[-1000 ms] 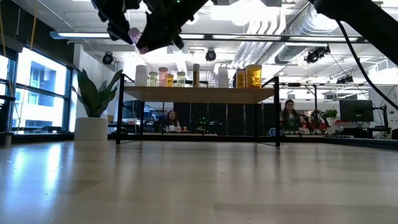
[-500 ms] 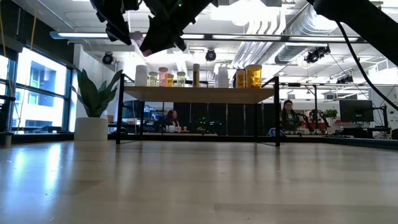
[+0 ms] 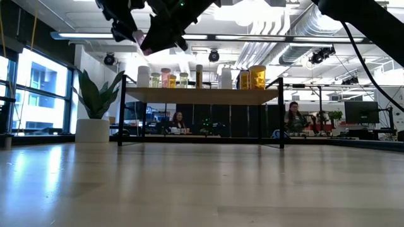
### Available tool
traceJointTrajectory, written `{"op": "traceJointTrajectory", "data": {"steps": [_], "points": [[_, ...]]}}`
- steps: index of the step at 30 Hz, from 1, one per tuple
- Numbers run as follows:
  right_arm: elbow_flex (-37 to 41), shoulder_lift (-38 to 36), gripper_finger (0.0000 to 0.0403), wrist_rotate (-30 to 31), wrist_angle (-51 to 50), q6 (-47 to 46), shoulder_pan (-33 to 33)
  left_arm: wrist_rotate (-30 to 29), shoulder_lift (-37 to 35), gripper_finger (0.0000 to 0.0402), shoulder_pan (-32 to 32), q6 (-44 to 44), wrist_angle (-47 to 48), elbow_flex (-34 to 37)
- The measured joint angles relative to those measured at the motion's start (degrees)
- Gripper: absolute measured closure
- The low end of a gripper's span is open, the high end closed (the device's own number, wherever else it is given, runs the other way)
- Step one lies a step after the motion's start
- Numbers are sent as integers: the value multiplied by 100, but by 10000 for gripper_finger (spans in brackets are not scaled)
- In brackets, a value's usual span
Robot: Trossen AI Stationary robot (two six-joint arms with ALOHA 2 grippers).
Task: Pick and place medicine bottles onto shelf by color
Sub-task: Put the small purple pill bottle on the shelf
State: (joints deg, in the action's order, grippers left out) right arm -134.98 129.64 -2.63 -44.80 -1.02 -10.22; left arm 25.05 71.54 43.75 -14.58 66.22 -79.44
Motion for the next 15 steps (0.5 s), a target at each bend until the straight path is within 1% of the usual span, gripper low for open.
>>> {"op": "traceJointTrajectory", "data": {"steps": [9, 15], "points": [[0, 0, 320, -87, 11, -44, 0, -37, 105, 214, -35, 3, -23, 2], [0, 0, 320, -87, 82, -46, 2, -19, 109, 232, -37, 3, -106, 2]]}}
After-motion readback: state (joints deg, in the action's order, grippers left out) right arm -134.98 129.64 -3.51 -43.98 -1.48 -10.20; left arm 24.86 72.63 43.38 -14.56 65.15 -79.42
